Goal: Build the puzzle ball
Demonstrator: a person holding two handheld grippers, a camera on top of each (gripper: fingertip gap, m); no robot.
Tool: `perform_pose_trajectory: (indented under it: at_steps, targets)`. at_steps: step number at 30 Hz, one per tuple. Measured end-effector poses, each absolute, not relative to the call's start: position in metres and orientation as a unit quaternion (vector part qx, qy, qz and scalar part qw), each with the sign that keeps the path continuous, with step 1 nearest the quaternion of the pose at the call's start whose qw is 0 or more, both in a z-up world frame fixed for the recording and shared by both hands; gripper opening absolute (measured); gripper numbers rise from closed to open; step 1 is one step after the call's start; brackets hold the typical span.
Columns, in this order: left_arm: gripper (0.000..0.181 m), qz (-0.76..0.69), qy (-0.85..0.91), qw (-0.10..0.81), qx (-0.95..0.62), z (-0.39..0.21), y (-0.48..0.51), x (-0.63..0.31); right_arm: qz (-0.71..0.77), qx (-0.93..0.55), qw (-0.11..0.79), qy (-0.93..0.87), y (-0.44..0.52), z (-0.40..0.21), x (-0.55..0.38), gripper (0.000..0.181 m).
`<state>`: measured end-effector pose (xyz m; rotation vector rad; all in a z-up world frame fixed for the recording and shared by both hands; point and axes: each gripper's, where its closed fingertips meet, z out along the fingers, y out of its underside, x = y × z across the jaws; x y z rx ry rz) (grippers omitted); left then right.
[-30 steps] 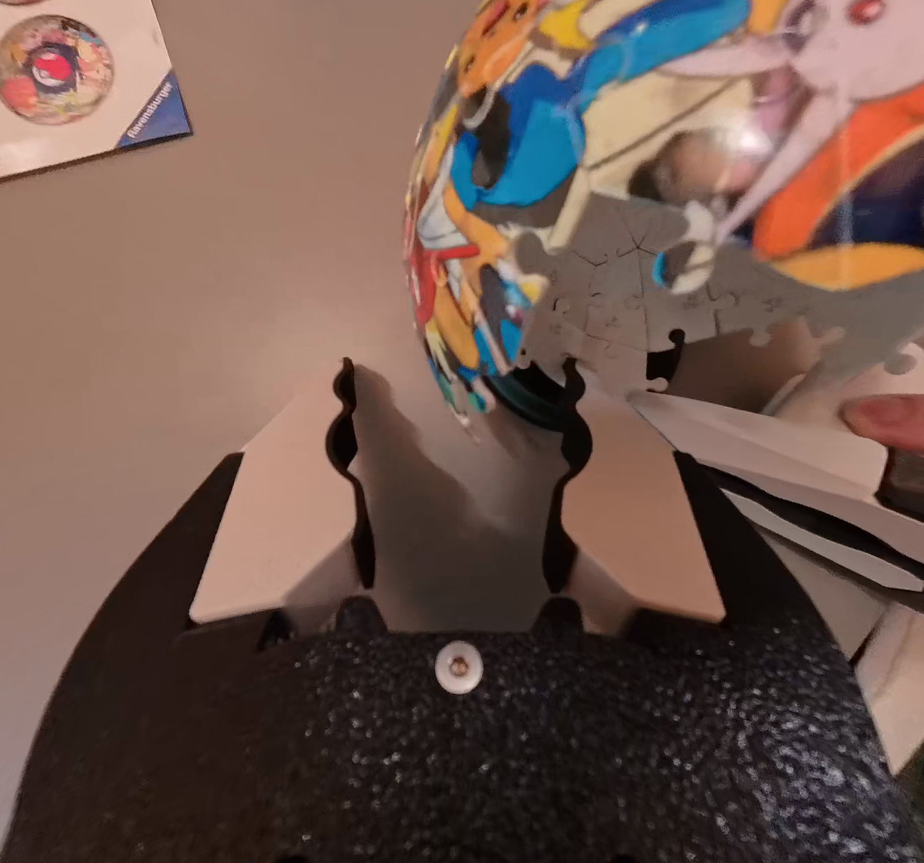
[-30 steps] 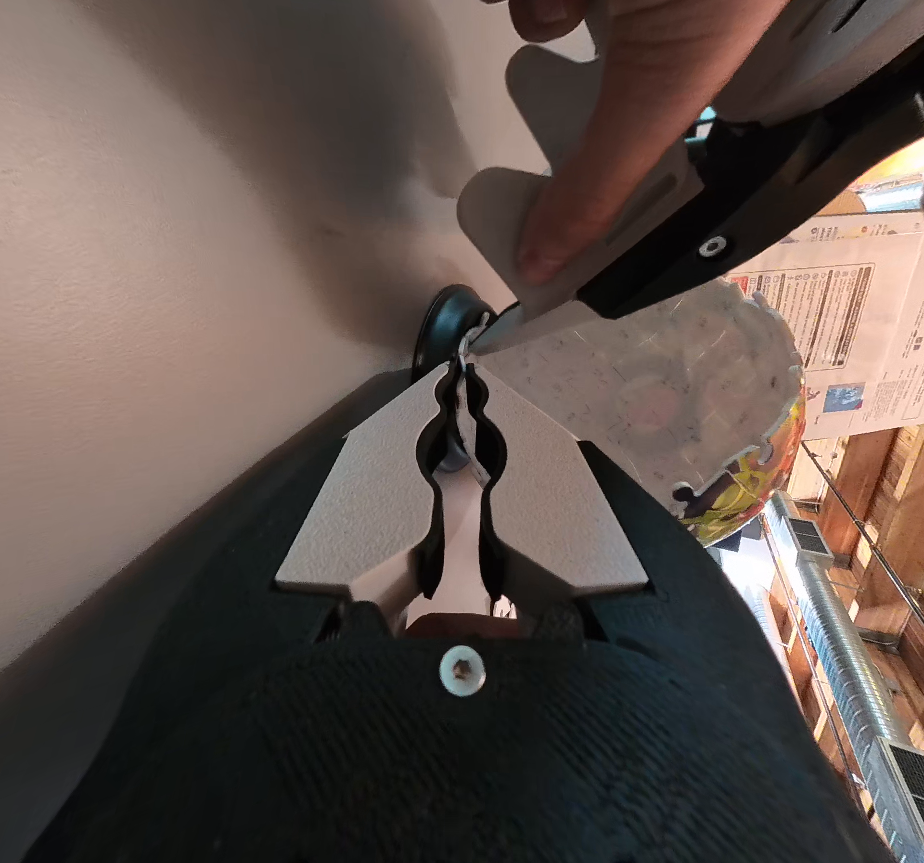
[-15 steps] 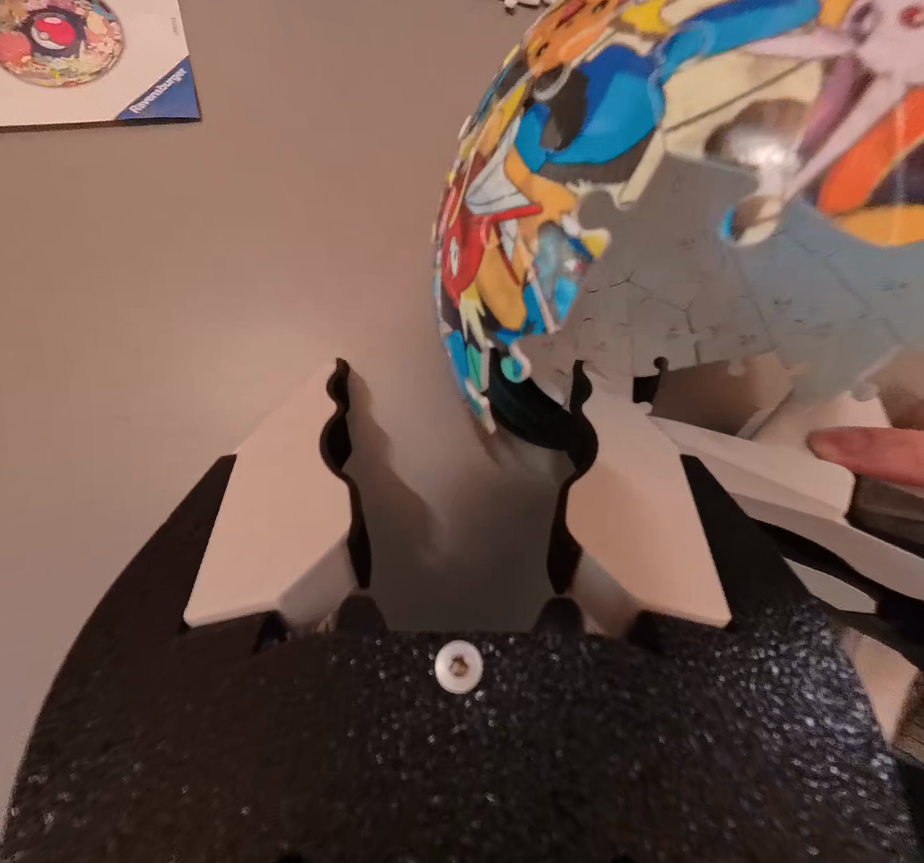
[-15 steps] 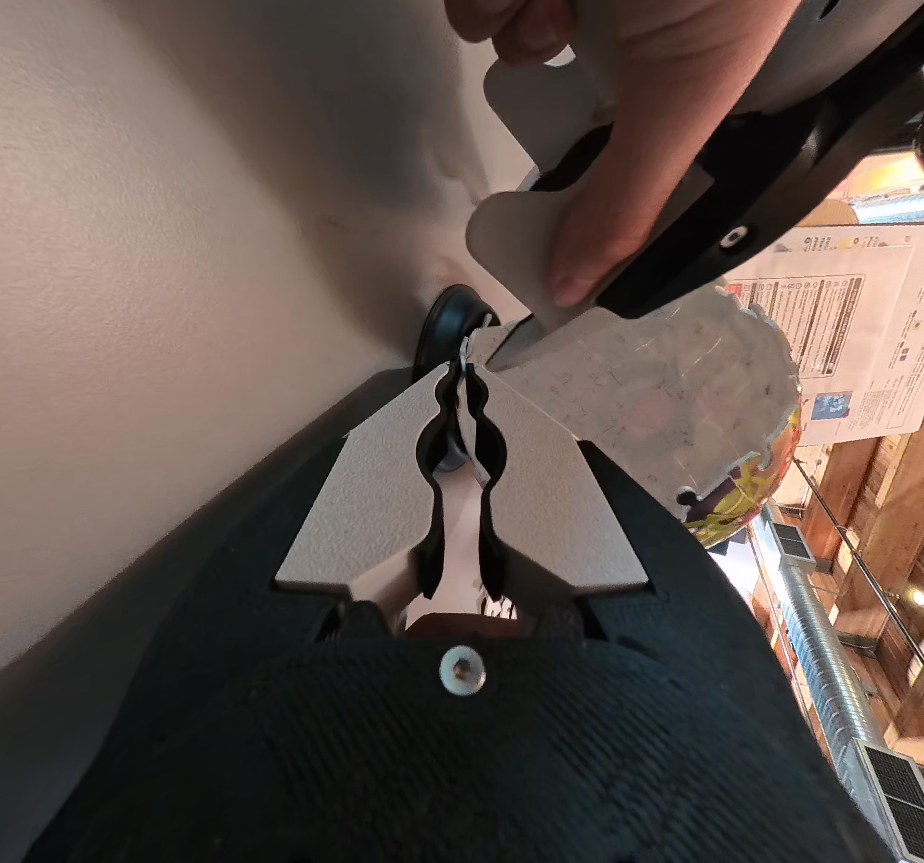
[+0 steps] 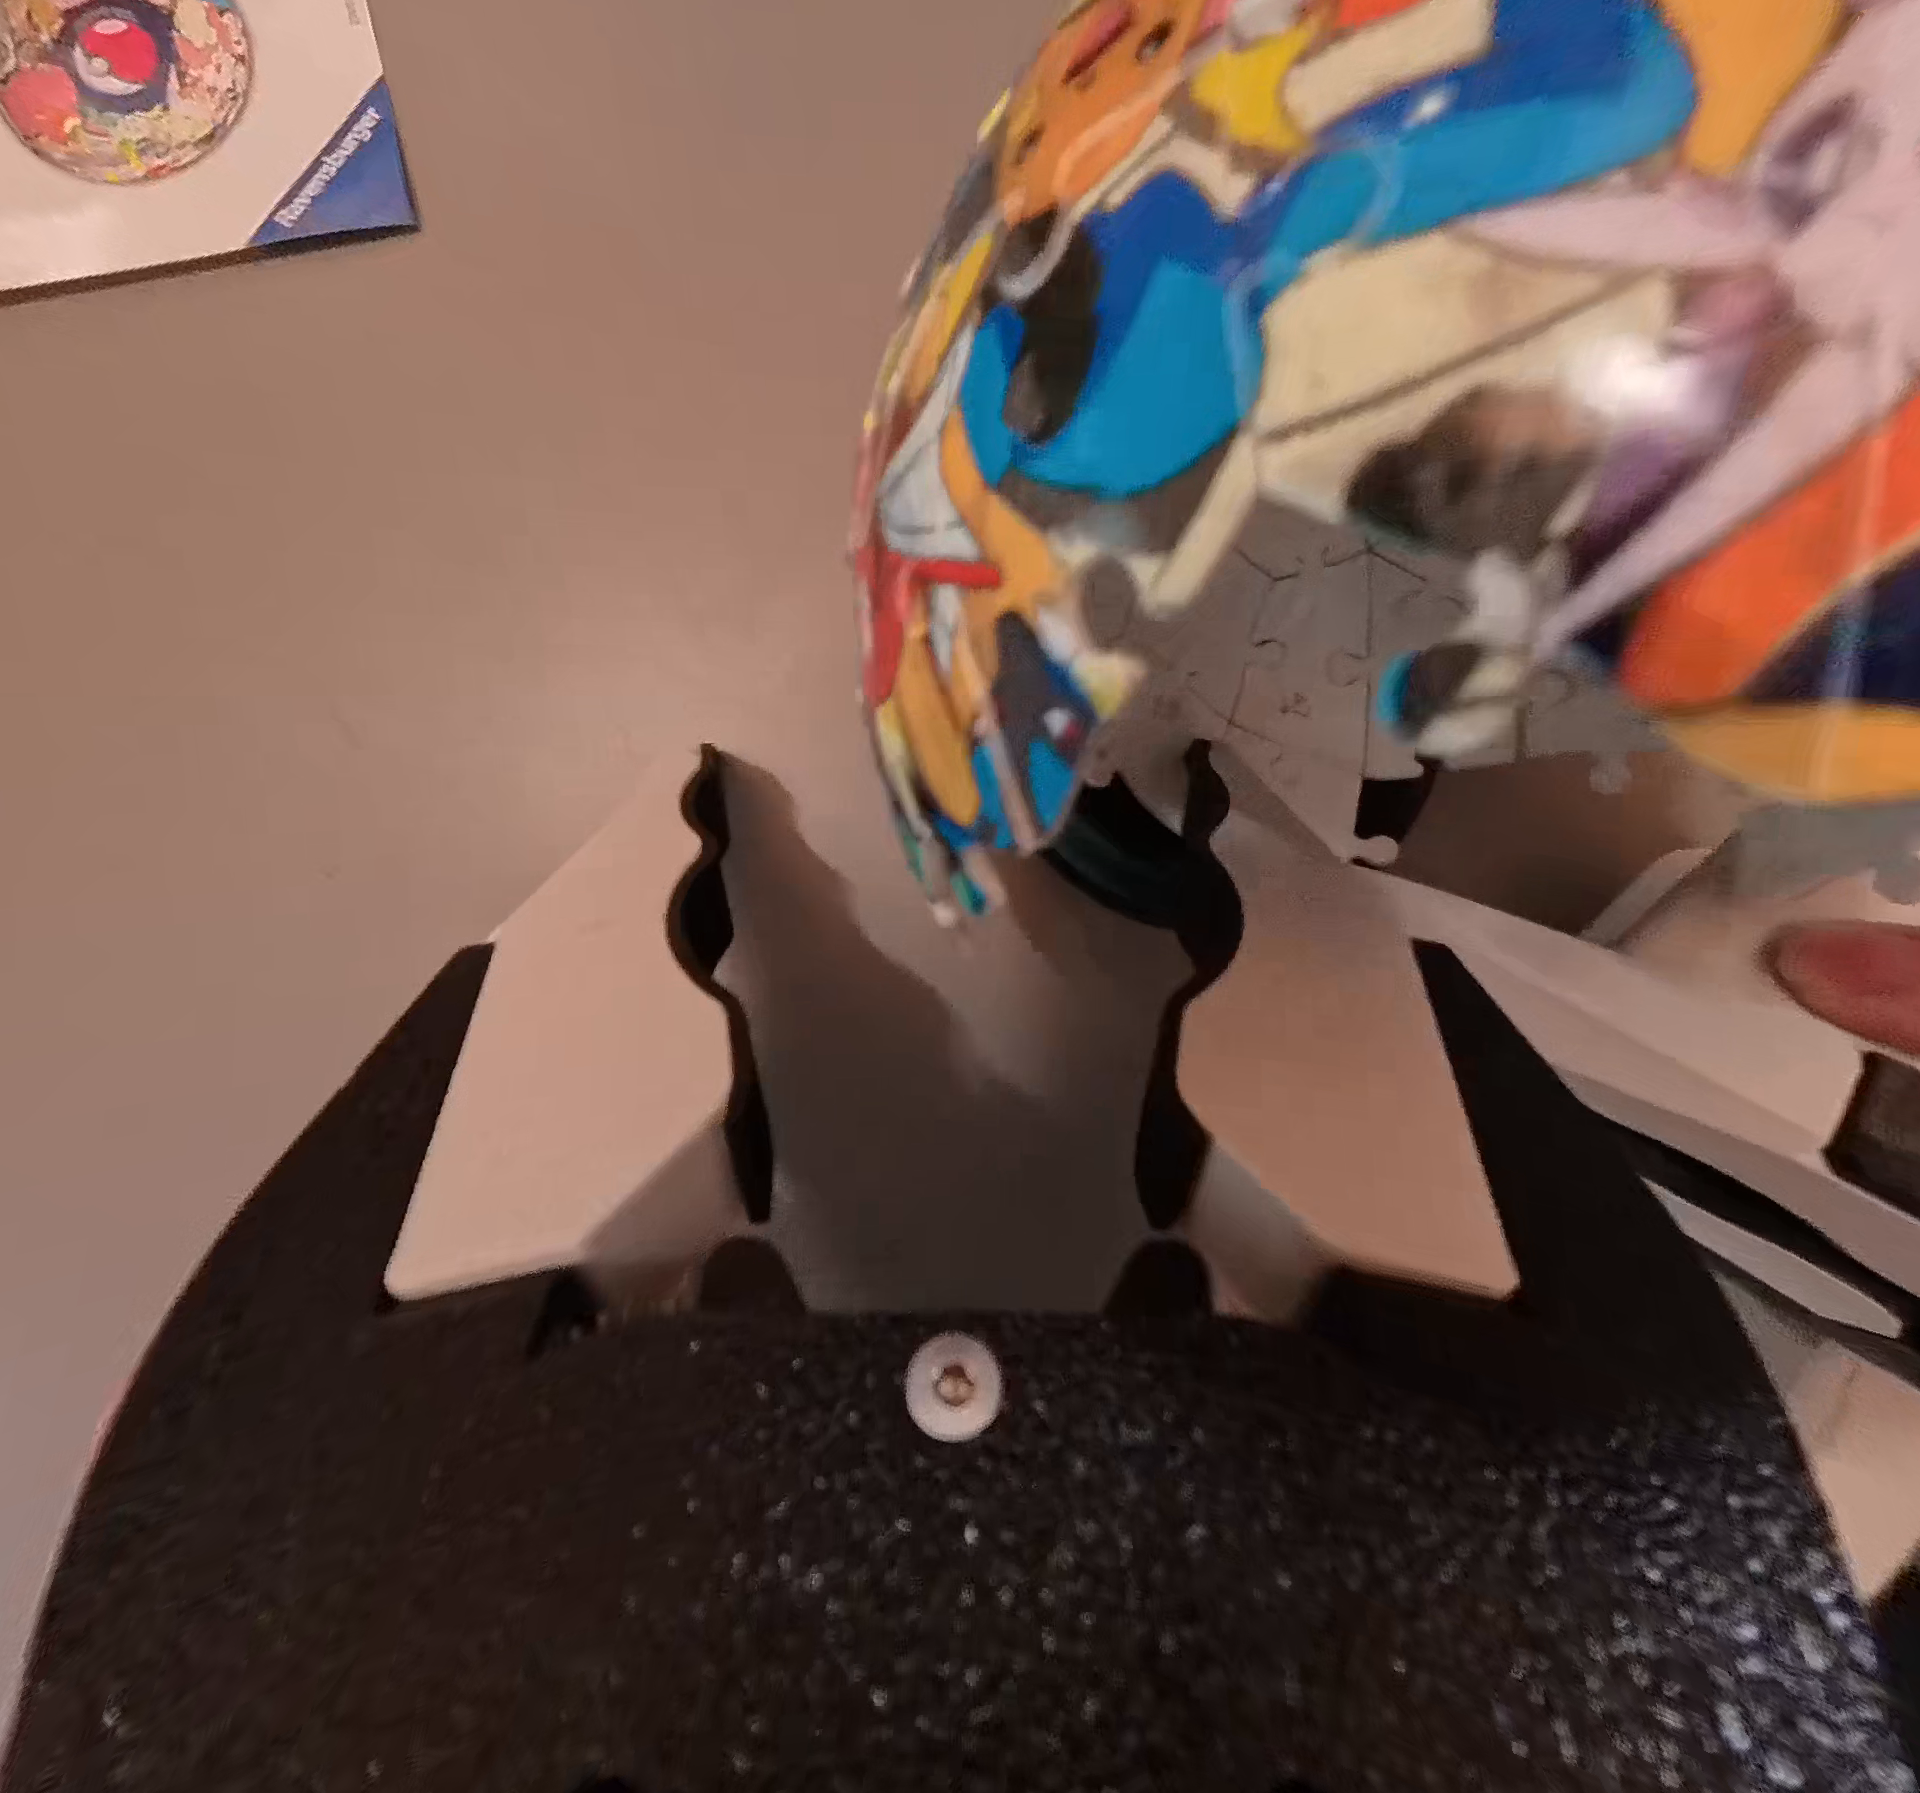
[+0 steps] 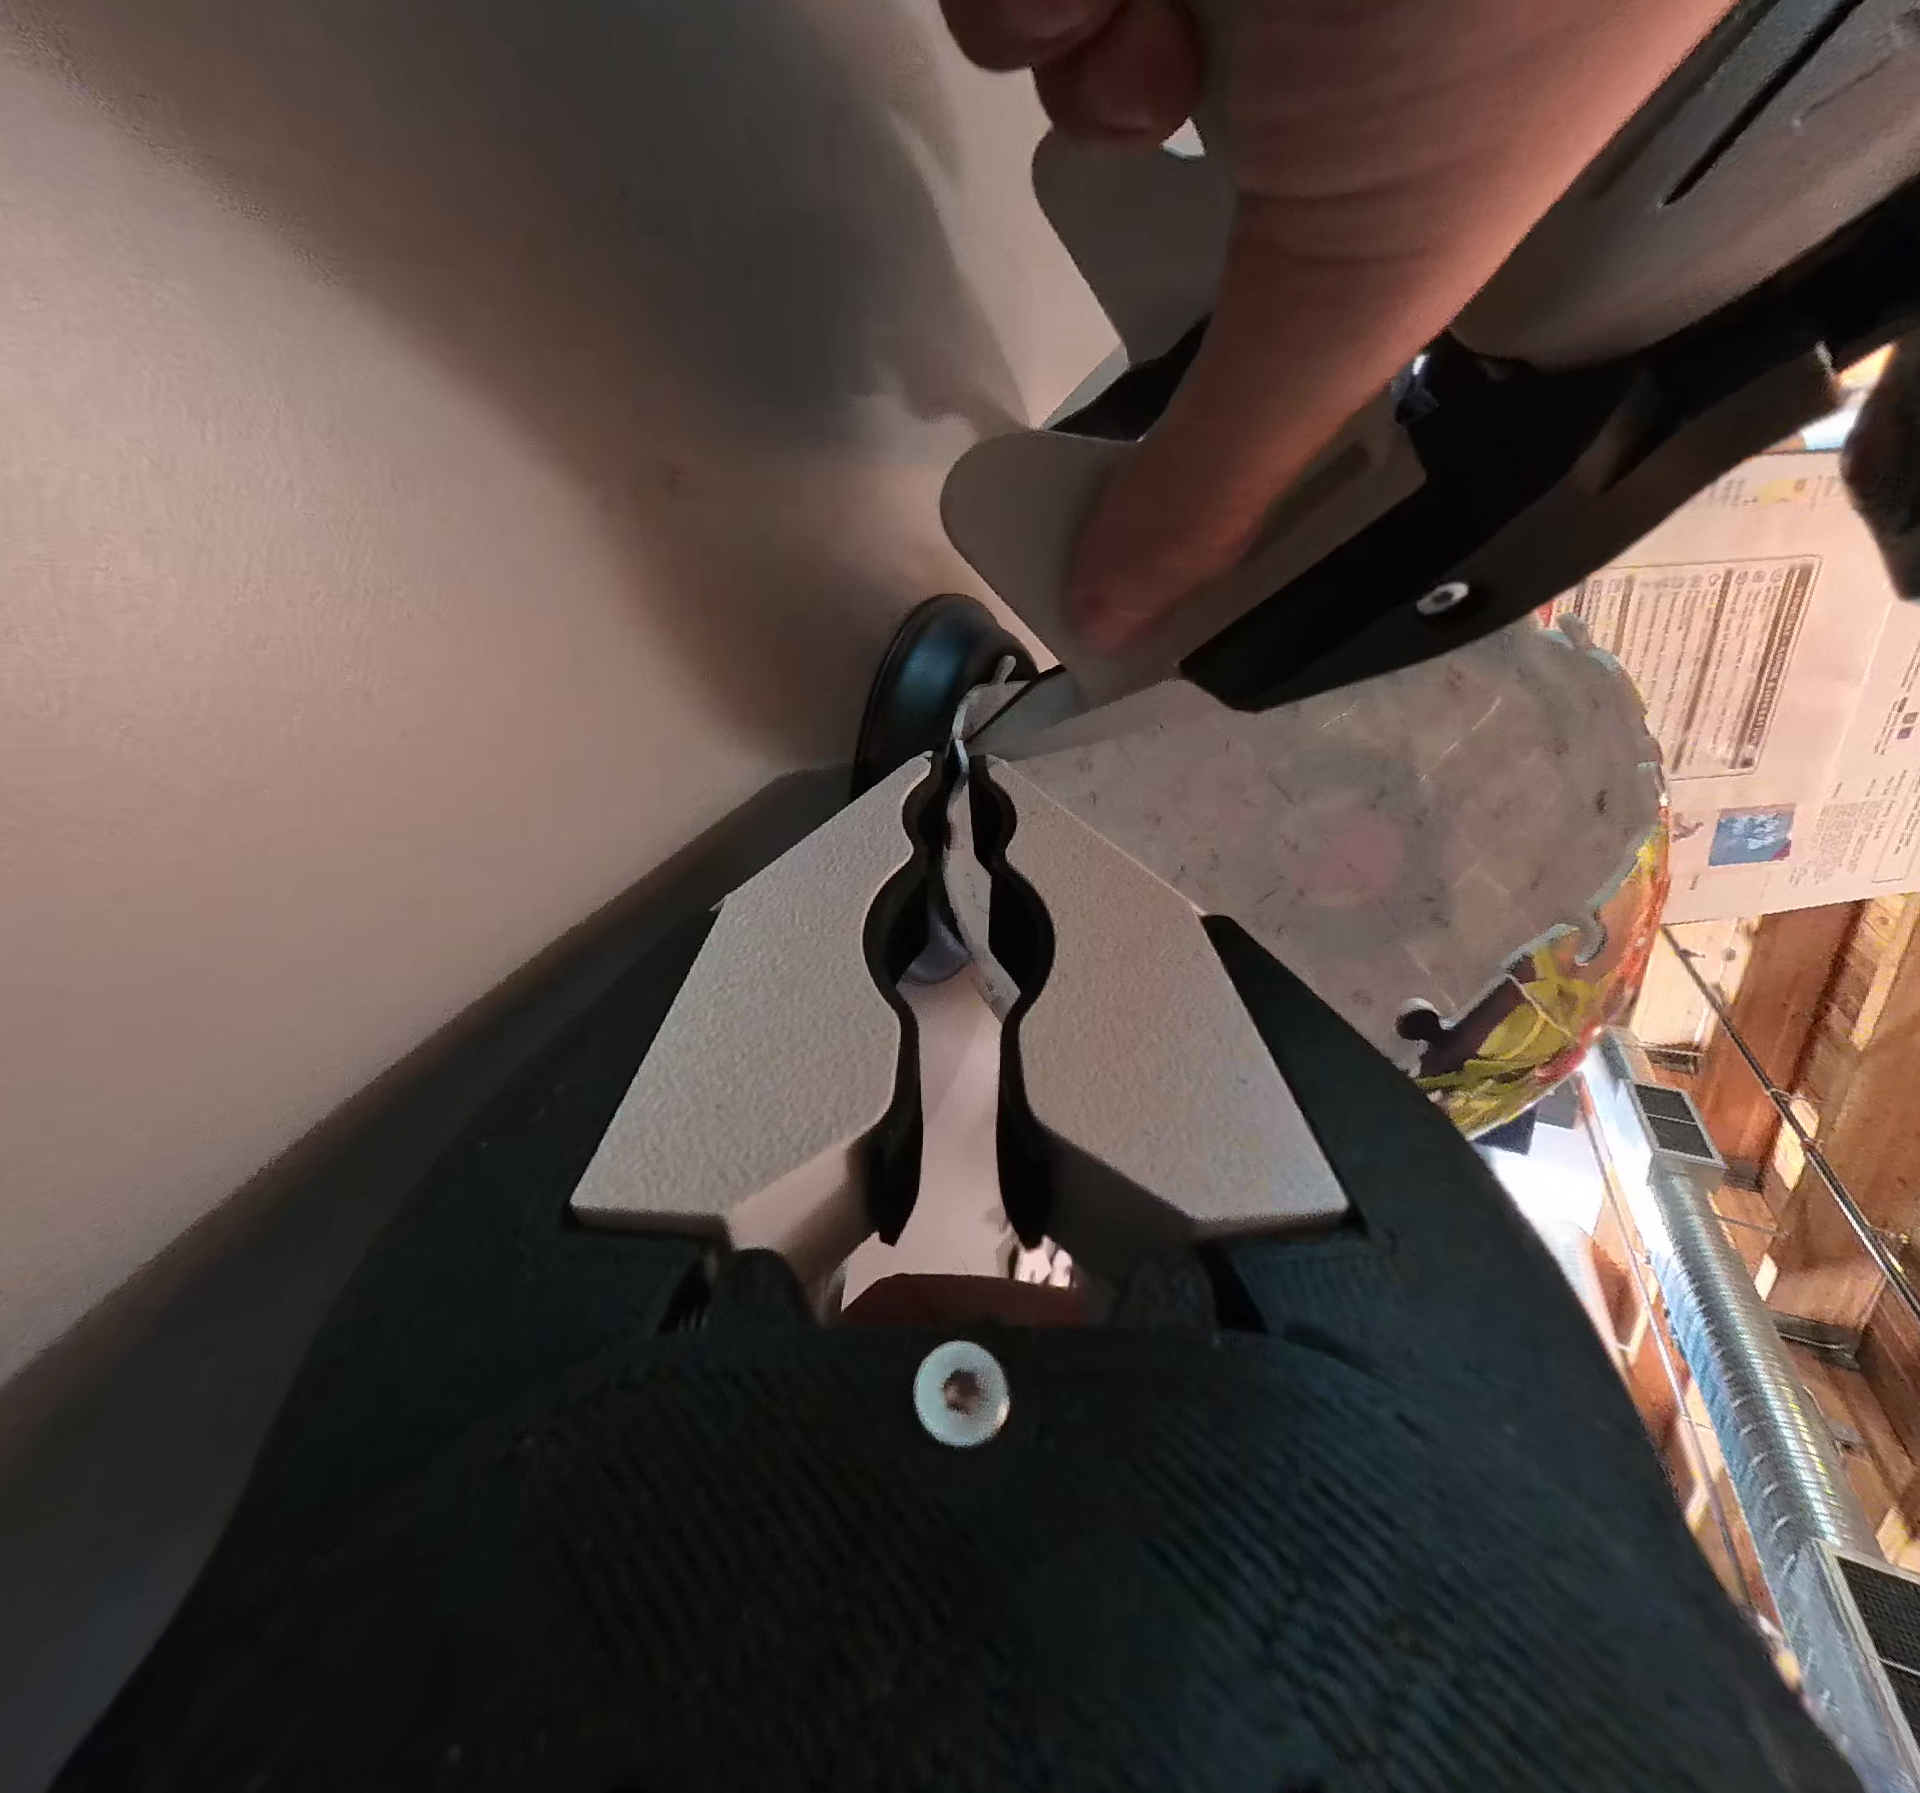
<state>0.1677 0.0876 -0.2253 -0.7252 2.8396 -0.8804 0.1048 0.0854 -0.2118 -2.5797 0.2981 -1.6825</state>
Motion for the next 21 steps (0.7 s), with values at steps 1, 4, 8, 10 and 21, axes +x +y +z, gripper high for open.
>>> perform_pose_trajectory:
  at_steps: [1, 4, 8, 10, 21]
  targets:
    - [0.082, -0.282, 0.930, 0.037, -0.232, -0.225, 0.086, 0.166, -0.542, -0.835, 0.025, 0.097, 0.085, -0.212, 0.105, 0.002]
    - [0.081, -0.283, 0.932, 0.032, -0.223, -0.225, 0.085, 0.166, -0.543, -0.834, 0.026, 0.096, 0.085, -0.212, 0.105, 0.002]
    - [0.086, -0.302, 0.925, 0.038, -0.229, -0.225, 0.086, 0.168, -0.551, -0.829, 0.027, 0.092, 0.085, -0.211, 0.105, 0.006]
    - [0.088, -0.309, 0.921, 0.041, -0.232, -0.225, 0.086, 0.169, -0.548, -0.830, 0.031, 0.096, 0.085, -0.210, 0.104, 0.009]
    - [0.111, -0.316, 0.910, 0.059, -0.263, -0.226, 0.093, 0.178, -0.542, -0.834, 0.079, 0.061, 0.092, -0.201, 0.079, 0.052]
